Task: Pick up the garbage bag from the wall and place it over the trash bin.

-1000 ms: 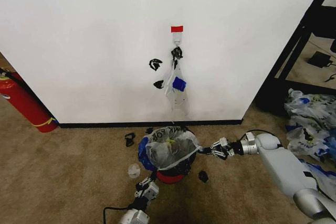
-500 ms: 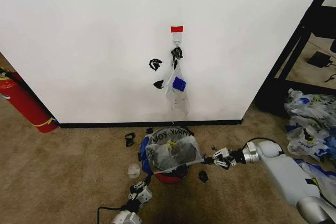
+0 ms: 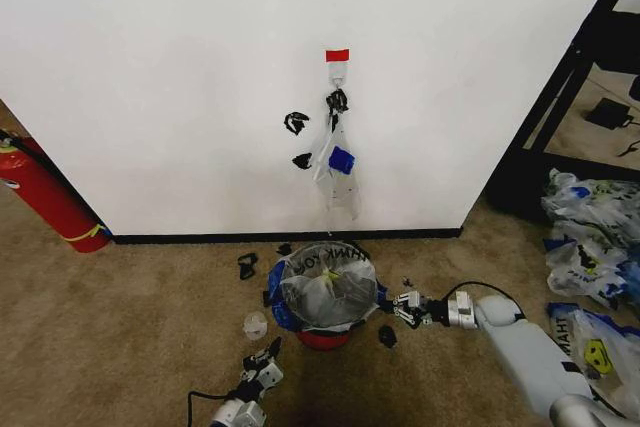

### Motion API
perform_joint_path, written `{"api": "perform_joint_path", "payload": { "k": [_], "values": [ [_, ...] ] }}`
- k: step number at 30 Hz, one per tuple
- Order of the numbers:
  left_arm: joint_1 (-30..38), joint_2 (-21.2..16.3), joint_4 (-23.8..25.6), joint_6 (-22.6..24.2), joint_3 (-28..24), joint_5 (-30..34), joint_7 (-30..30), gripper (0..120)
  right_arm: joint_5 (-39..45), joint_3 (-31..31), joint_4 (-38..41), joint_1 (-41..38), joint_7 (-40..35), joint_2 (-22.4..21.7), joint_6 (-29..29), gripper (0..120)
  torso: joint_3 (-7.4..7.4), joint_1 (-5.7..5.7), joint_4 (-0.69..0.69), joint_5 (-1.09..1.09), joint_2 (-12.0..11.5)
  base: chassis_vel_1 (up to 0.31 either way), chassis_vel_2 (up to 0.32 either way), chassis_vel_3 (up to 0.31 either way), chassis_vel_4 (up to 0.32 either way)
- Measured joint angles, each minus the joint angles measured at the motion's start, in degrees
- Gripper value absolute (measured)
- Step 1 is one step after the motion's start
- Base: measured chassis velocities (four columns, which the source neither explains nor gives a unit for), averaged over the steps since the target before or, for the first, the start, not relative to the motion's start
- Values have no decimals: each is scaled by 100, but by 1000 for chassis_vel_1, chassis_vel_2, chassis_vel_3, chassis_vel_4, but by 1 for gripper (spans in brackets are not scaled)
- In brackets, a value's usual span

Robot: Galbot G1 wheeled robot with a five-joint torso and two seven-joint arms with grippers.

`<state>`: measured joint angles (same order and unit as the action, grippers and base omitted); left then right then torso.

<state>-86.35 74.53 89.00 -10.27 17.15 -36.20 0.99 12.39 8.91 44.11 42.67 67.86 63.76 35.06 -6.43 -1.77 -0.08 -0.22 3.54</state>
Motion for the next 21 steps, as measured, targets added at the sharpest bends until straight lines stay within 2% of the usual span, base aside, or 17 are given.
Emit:
{"api": "perform_joint_path", "payload": {
  "k": [2,5,8,11,12,14,17,20,21],
  "values": [
    [-46,-16,20,-16,16,0,37,0,85,-11,55,61,-4,-16,42,0,0,0,0,0,0,0,0,0,0],
    [-243,-157,242,5,36,76,193,0,225,-8,248,194,195,-175,99,15,0,0,0,0,0,0,0,0,0],
    [-326,-213,349,22,50,91,201,1,291,21,320,223,425,-255,77,19,0,0,0,1,0,0,0,0,0],
    [-534,-370,685,-29,146,106,170,18,385,283,595,245,1688,-637,-405,36,0,0,-1,-1,0,0,0,0,0],
    [-582,-394,750,-69,167,107,150,22,348,342,709,269,1893,-790,-577,39,0,0,2,2,0,0,0,0,0],
    [-623,-410,806,-104,188,107,139,25,366,380,832,312,1978,-939,-745,43,0,0,3,3,0,0,0,0,0],
    [-703,-417,943,-172,213,109,128,38,925,436,1275,522,2021,-1447,-1210,56,0,0,-4,-3,0,0,0,0,0],
    [-707,-360,1011,-186,198,110,128,51,1373,498,1485,569,2022,-1752,-1276,68,0,0,0,-1,1,0,0,0,0],
    [-707,-360,1011,-186,198,110,128,51,1373,498,1485,569,2022,-1752,-1276,68,0,0,0,-1,1,0,0,0,0]
  ]
}}
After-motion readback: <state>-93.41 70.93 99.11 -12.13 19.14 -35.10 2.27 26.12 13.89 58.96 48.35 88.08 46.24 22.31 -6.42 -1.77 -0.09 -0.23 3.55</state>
